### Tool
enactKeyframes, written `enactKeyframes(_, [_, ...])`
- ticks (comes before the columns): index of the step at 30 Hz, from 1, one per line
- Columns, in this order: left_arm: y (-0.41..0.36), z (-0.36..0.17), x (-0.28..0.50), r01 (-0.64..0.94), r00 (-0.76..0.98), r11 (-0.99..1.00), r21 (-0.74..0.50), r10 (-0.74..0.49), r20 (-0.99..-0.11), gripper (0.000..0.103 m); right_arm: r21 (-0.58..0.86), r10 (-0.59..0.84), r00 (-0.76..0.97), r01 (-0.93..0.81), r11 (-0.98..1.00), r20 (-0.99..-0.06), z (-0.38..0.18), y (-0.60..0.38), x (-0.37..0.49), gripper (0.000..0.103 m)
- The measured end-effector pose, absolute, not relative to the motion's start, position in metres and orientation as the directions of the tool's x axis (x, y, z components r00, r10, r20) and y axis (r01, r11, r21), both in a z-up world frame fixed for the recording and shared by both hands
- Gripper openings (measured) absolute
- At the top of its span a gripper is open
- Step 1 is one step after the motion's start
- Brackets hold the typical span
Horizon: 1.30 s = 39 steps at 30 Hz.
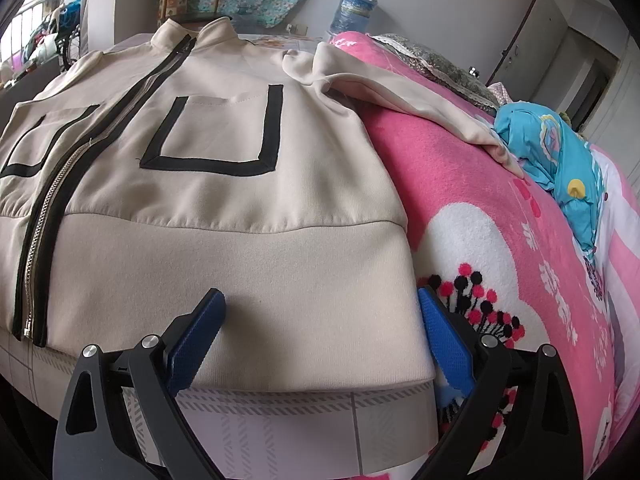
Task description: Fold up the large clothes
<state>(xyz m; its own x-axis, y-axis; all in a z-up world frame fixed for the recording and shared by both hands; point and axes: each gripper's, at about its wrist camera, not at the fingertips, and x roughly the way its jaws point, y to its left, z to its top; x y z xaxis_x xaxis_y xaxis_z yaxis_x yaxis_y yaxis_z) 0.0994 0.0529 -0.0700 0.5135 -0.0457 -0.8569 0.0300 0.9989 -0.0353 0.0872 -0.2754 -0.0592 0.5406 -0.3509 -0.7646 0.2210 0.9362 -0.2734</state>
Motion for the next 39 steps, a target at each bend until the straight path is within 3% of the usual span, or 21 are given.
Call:
enactKeyframes(9, [0.065,-0.067,0.092,0.016,0.521,0.999,-0.04,-0.043,-0.853,0.074,-0.068,-0.19,0.566,0.229,0.971,-0.802,-0.061,-0.304,0.074,0.093])
enactKeyframes(15, [0.076,-0.071,0.086,-0.006,0.517,0.999,-0.047,-0.037,-0.855,0.073,-0.064,-0.193,0.575,0.237,0.969,-0.795,-0.061,-0.306,0.068,0.086])
enactKeyframes(18, [0.075,-0.069,0.084,-0.001,0.53,0.999,-0.052,-0.044,-0.847,0.064,-0.065,-0.193,0.585,0.233,0.97,-0.788,-0.06,-0.304,0.068,0.079])
enactKeyframes(21, [0.07,-0.068,0.084,0.026,0.548,0.998,-0.061,-0.065,-0.834,0.047,-0.073,-0.211,0.592,0.249,0.966,-0.778,-0.059,-0.307,0.068,0.07])
enactKeyframes(26, [0.058,-0.065,0.083,0.056,0.589,0.998,-0.001,-0.034,-0.807,0.009,-0.082,-0.221,0.594,0.252,0.964,-0.773,-0.057,-0.31,0.07,0.05])
enactKeyframes(30, [0.049,-0.056,0.073,0.089,0.638,0.994,0.07,-0.002,-0.77,0.005,-0.078,-0.206,0.591,0.235,0.969,-0.78,-0.053,-0.312,0.069,0.03])
enactKeyframes(32, [0.049,-0.051,0.069,0.097,0.655,0.992,0.077,-0.006,-0.756,0.004,-0.026,-0.163,0.599,0.231,0.973,-0.784,-0.049,-0.318,0.067,0.015])
enactKeyframes(39, [0.06,-0.02,0.052,0.128,0.709,0.991,0.046,-0.059,-0.703,0.004,0.047,-0.094,0.647,0.197,0.979,-0.756,-0.021,-0.313,0.054,0.007])
